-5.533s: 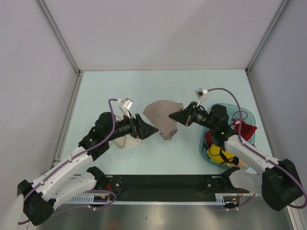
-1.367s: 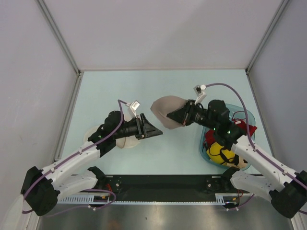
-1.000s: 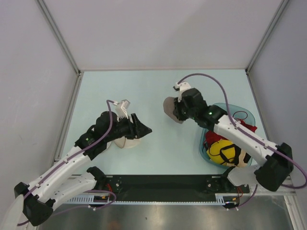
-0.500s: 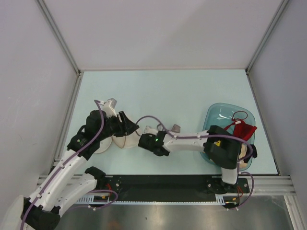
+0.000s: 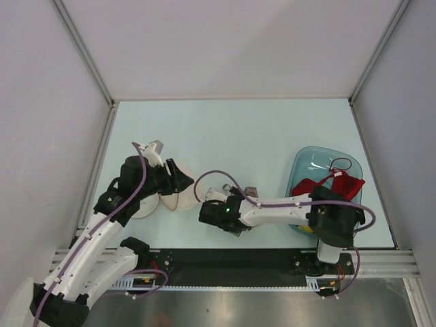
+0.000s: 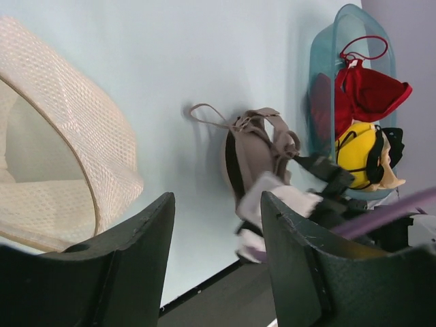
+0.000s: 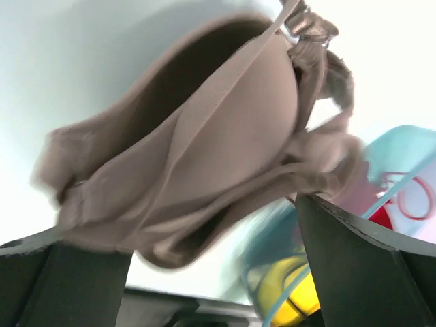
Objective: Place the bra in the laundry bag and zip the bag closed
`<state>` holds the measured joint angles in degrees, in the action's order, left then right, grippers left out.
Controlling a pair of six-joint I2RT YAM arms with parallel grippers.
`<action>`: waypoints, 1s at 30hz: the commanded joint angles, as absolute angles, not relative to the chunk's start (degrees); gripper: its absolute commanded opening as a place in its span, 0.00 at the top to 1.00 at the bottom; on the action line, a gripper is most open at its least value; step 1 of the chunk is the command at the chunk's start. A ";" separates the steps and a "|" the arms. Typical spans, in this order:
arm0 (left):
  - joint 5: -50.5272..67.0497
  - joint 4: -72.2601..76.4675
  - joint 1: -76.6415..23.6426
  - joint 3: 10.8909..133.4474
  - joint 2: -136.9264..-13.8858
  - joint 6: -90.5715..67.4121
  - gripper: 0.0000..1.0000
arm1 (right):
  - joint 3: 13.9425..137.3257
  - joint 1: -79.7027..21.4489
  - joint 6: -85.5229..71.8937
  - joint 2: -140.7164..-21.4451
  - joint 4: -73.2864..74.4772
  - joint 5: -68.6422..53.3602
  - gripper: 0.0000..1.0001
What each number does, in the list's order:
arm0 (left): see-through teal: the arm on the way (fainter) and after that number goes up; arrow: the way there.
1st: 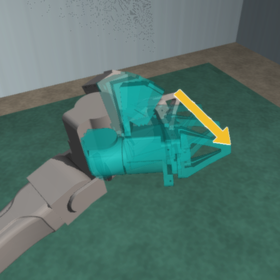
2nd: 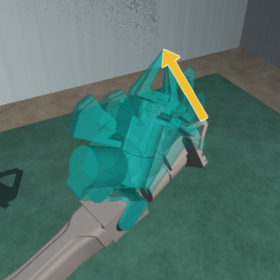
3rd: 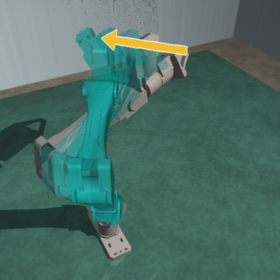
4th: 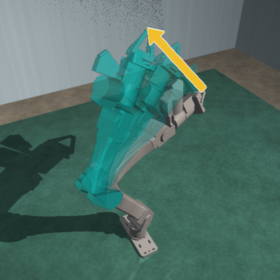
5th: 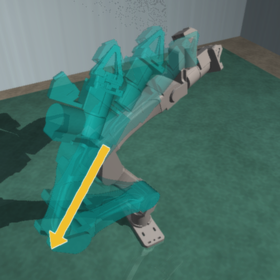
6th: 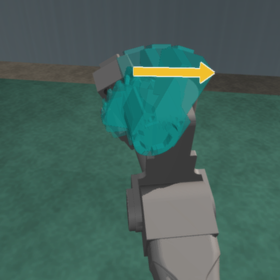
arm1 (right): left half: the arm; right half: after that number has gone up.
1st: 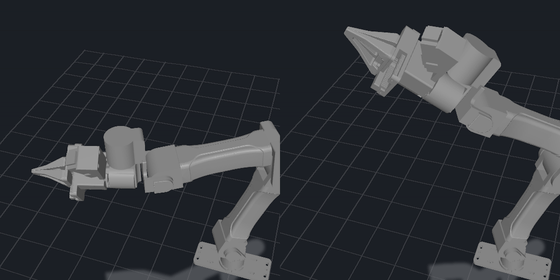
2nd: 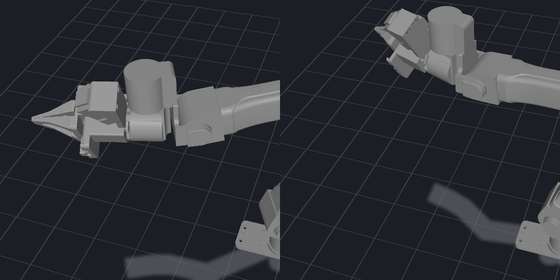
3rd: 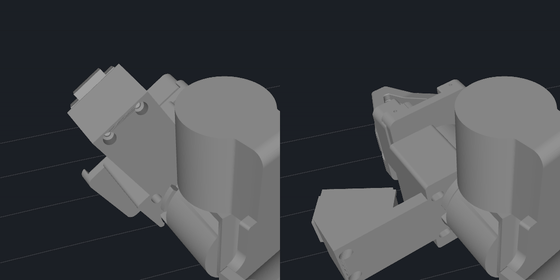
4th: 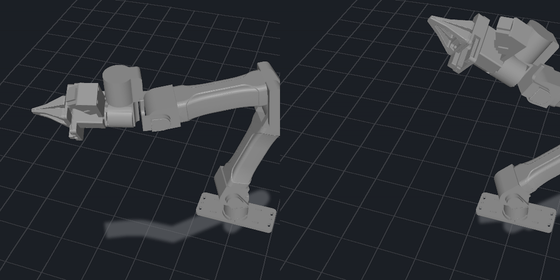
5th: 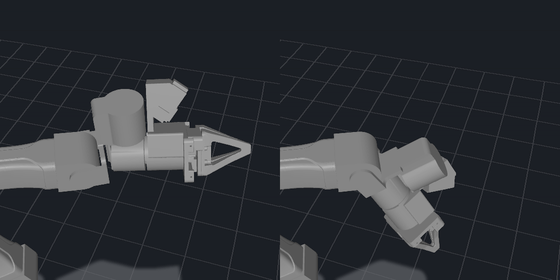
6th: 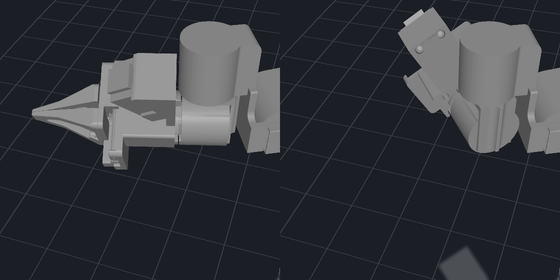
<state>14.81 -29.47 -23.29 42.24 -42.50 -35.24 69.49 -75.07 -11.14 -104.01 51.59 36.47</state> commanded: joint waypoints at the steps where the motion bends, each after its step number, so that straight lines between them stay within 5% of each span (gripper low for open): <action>1: 16.35 -28.74 -22.76 44.47 -44.20 -33.22 0.41 | 65.84 -75.58 -15.55 -94.06 51.24 28.59 0.00; 11: 25.39 -20.49 -23.90 43.15 -50.43 -34.01 0.39 | 59.77 -74.89 -21.61 -73.49 44.75 16.53 0.00; 15: 20.16 -19.86 -31.53 47.01 -56.94 -30.86 0.23 | 56.62 -66.29 -30.21 -66.03 41.67 11.70 0.00; 23: 15.30 -13.18 -41.30 54.39 -70.56 -26.82 0.32 | 44.74 -58.89 -50.95 -53.01 32.86 9.84 0.00; 30: 15.91 -16.87 -43.24 63.27 -85.06 -26.71 0.43 | 37.80 -53.28 -51.16 -45.53 30.67 8.36 0.00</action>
<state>16.27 -16.75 -42.85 58.63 -80.31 -27.35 39.68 -56.84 -49.06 -47.83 34.96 10.09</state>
